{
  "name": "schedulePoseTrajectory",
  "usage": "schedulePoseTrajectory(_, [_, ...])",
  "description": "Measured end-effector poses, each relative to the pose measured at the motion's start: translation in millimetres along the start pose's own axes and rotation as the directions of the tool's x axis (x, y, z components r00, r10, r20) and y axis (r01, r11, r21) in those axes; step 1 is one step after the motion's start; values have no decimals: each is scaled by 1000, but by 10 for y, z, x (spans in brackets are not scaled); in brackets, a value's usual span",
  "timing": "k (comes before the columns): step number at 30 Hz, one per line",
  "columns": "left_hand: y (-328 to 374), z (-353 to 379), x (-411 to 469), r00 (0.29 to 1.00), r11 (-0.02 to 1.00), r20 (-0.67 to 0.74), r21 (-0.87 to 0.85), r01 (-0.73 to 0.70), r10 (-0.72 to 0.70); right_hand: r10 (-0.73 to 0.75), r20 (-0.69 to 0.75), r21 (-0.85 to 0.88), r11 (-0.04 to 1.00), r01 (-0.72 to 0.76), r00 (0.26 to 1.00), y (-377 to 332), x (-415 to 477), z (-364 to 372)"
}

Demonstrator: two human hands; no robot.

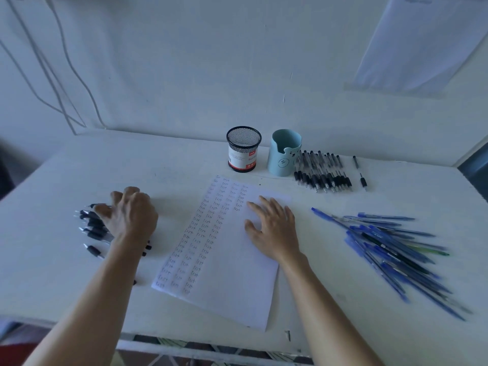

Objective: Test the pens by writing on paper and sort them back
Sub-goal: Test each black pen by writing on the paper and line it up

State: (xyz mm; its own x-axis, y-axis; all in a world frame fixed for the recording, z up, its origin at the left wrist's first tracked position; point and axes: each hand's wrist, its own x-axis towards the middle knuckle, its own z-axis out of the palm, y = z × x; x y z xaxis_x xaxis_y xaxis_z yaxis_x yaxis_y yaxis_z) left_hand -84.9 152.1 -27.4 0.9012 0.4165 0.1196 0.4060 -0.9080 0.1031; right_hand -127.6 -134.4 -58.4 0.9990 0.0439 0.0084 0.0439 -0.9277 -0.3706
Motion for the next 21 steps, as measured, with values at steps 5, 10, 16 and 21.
schedulePoseTrajectory(5, [10,-16,27,986,980,-108,-143,-141,126,5,14,-13,1000,-5,1000,1,-1,-22])
schedulePoseTrajectory(10, [211,-98,-65,832,731,-429,-429,-531,352,5,22,-19,1000,-5,1000,-30,-27,-67])
schedulePoseTrajectory(16, [553,-370,-268,867,455,-344,-747,-486,362,-22,-25,-51,999,20,999,-21,-55,-37])
schedulePoseTrajectory(21, [727,-414,-325,905,259,-74,-946,-197,420,-47,-78,-53,998,43,996,-25,-71,8])
